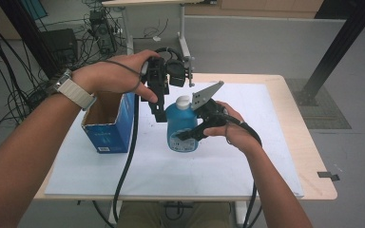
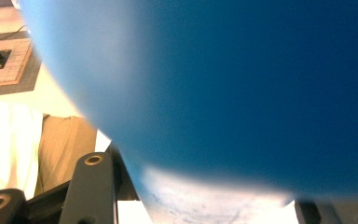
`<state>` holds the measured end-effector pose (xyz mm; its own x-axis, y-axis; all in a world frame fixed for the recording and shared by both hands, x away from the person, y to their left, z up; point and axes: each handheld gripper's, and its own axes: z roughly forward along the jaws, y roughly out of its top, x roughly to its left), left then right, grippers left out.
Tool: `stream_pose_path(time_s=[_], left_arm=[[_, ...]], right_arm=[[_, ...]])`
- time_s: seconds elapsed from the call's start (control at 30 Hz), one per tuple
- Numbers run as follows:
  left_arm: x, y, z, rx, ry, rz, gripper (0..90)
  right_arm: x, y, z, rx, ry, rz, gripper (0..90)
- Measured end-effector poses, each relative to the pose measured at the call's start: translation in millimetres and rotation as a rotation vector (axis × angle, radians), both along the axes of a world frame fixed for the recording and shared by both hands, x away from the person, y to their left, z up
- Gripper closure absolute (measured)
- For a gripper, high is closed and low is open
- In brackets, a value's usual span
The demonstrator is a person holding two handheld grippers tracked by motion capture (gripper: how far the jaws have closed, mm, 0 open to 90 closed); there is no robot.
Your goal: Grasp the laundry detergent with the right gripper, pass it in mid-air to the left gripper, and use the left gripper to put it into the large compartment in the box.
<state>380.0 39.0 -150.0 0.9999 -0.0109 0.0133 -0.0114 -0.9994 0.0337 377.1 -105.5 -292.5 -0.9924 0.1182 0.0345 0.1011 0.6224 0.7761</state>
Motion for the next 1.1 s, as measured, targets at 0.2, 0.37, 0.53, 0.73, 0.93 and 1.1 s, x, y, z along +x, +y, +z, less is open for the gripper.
stream_pose_path(time_s=[0.2, 0.37, 0.53, 0.73, 0.93, 1.1], left_arm=[[2.0, -3.2, 1.0, -0.004, 0.001, 0.002, 7.5], [3.0, -6.2, 1.9, -0.014, 0.005, 0.0, 7.4], [4.0, -8.6, 1.5, -0.011, 0.007, -0.001, 7.5], [3.8, -12.1, 1.1, -0.008, 0.004, -0.002, 7.5], [4.0, -15.0, 2.1, -0.006, -0.001, -0.002, 7.5], [5.2, -16.3, 3.1, -0.011, -0.005, 0.004, 7.5]], right_arm=[[1.1, 1.2, -0.3, 0.0, 0.003, -0.001, 43.9], [2.1, 3.0, -0.3, 0.0, 0.006, 0.004, 43.9], [2.6, 4.9, 0.0, 0.001, 0.008, 0.002, 43.9], [3.3, 7.0, 0.4, 0.0, 0.009, 0.007, 43.9], [2.5, 8.7, 1.6, 0.001, 0.009, 0.01, 43.9], [1.9, 8.9, 1.8, 0.001, 0.009, 0.009, 43.9]])
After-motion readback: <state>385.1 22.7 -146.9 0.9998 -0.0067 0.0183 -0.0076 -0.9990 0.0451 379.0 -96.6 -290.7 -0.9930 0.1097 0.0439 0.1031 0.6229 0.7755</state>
